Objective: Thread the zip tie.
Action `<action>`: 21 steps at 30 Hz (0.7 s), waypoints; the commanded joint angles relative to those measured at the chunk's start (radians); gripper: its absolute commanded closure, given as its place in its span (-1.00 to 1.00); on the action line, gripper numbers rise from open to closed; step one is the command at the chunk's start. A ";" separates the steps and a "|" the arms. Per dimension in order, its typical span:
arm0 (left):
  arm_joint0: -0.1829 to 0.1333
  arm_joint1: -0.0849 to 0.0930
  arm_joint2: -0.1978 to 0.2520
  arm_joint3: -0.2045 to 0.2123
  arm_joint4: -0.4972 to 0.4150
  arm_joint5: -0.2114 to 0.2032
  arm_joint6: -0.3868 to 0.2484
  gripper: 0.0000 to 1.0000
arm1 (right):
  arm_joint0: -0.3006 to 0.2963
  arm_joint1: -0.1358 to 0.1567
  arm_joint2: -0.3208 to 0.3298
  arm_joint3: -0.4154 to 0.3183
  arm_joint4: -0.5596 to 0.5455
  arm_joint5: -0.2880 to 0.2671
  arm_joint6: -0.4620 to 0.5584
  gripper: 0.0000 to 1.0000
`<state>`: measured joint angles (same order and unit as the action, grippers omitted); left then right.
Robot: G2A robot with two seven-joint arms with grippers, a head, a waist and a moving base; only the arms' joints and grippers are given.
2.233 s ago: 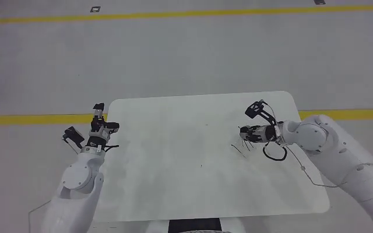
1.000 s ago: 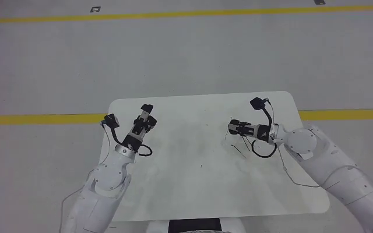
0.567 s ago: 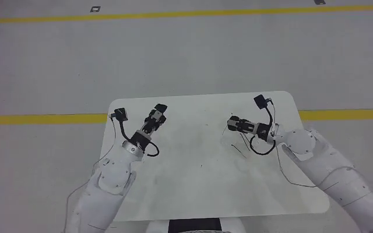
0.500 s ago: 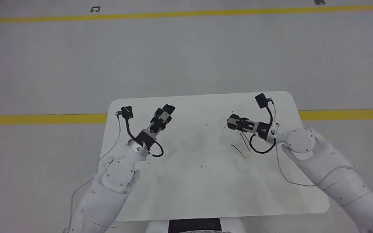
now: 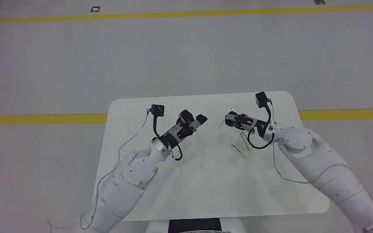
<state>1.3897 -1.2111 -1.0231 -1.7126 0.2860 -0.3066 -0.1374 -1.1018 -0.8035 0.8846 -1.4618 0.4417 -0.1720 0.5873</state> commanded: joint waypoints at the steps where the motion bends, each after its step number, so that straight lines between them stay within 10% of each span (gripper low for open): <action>1: 0.000 0.000 0.001 -0.001 0.003 0.000 -0.001 -1.00 | 0.000 0.000 0.000 0.000 0.000 0.000 0.000 1.00; 5: -0.047 0.003 0.067 -0.057 0.073 -0.033 -0.113 -1.00 | -0.008 -0.010 -0.001 -0.008 0.020 0.032 -0.006 1.00; 12: -0.166 0.025 0.191 0.024 0.561 -0.033 -0.149 -1.00 | 0.019 -0.039 -0.013 0.030 0.105 0.122 0.026 1.00; 21: -0.166 0.025 0.191 0.024 0.561 -0.033 -0.149 -1.00 | 0.022 -0.042 -0.013 0.037 0.113 0.126 0.028 1.00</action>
<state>1.2240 -1.1860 -0.8322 -1.6889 0.8447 -0.3400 -0.2867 -1.0794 -0.8459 0.8711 -1.4251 0.5551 -0.0463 0.6149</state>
